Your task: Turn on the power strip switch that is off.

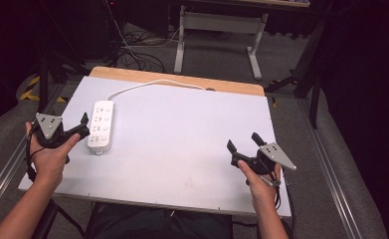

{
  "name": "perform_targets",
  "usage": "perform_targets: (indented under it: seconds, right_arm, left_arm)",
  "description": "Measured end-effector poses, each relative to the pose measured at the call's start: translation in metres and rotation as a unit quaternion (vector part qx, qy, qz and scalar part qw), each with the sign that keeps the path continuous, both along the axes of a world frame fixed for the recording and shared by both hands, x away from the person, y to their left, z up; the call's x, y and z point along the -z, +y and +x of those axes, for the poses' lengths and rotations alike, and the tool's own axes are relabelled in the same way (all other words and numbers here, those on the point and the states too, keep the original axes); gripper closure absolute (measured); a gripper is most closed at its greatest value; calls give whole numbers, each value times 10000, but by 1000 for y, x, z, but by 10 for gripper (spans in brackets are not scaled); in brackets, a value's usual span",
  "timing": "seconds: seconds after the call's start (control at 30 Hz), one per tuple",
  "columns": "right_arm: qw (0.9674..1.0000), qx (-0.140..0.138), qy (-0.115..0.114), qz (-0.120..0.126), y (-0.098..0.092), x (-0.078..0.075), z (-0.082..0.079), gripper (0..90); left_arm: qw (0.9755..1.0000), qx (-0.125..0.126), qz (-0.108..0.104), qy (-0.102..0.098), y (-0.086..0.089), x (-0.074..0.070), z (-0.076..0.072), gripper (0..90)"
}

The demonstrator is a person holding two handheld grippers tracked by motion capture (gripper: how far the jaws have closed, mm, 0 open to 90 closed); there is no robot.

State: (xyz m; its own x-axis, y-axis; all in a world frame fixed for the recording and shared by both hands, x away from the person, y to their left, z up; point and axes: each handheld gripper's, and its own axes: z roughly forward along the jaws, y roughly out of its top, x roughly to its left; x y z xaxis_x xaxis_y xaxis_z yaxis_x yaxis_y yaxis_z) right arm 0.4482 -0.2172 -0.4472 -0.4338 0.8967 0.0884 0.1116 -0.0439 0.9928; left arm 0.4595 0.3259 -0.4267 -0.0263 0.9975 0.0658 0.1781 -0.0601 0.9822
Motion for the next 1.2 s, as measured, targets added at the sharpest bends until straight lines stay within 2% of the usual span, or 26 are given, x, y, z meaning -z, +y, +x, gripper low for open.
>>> perform_targets:
  seconds: [0.17, 0.2, 0.27, 0.47, 0.67, 0.9, 0.93, 1.03, 1.2]
  right_arm:
    - [10000, 22, -7, 5, -1, 0, -1, 59]
    - [10000, 34, -9, 0, -2, 0, -2, 61]
    - [10000, 37, -10, -10, -2, 0, -2, 62]
    - [10000, 44, -5, -6, -2, 0, -3, 64]
    - [10000, 53, -2, 12, -3, 0, -4, 66]
    - [10000, 47, 4, 8, -3, 0, -4, 68]
    - [10000, 47, 4, 8, -3, 0, -4, 68]
    - [10000, 48, 9, 11, -3, 0, -4, 69]
    - [10000, 58, 19, 5, -4, 0, -4, 70]
  left_arm:
    - [10000, -3, 12, 32, -1, 0, 1, 96]
    - [10000, 7, 22, 36, -2, 0, 2, 142]
    - [9999, 20, 80, 69, -2, 1, 3, 159]
    - [9999, -13, -2, 114, -2, 1, 4, 212]
    - [9998, -10, -47, 179, 1, 1, 6, 330]
    - [9998, 171, -16, 130, -1, 1, 6, 563]
    - [9998, 189, -11, 119, 0, 0, 6, 563]
    - [9997, 223, 13, 86, 0, 0, 6, 640]
    - [9996, 259, 22, 82, -1, 0, 6, 674]
